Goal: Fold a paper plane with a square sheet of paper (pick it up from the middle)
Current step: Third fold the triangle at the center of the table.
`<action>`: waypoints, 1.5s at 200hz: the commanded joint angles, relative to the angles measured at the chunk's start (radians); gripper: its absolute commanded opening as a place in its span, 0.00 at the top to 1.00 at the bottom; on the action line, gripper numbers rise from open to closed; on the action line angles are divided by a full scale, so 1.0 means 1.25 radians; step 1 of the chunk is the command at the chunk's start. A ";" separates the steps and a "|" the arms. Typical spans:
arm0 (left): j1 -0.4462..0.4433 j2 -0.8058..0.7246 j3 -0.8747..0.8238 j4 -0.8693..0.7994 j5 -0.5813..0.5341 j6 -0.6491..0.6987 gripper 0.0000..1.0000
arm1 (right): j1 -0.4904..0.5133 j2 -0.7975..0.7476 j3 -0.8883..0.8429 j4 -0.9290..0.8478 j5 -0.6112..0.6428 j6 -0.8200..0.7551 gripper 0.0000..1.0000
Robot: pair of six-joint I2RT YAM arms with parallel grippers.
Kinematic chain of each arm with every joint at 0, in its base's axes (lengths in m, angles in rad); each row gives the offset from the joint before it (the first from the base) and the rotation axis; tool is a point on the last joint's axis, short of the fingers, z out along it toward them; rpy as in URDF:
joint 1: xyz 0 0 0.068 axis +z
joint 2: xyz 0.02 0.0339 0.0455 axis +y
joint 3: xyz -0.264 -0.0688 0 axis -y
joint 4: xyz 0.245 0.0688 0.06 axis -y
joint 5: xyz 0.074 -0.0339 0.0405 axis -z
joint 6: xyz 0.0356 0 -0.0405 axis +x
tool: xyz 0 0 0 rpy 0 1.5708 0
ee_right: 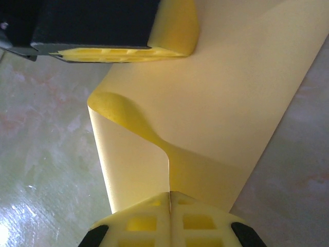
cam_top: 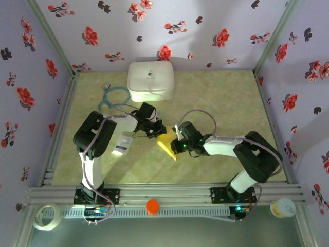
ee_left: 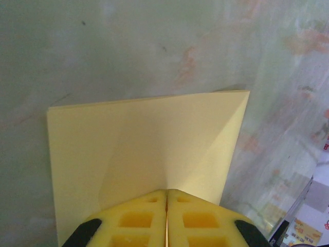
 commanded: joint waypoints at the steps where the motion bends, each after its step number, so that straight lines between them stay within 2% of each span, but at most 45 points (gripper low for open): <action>1: -0.002 -0.011 -0.005 -0.041 -0.011 0.009 0.92 | -0.006 0.015 0.021 -0.024 0.020 -0.004 1.00; 241: -0.002 -0.011 -0.002 -0.040 -0.011 0.009 0.92 | -0.006 0.045 0.028 -0.045 0.027 0.001 1.00; 300: 0.002 -0.016 0.045 -0.090 -0.015 0.047 0.89 | -0.006 0.052 0.027 -0.055 0.030 0.000 1.00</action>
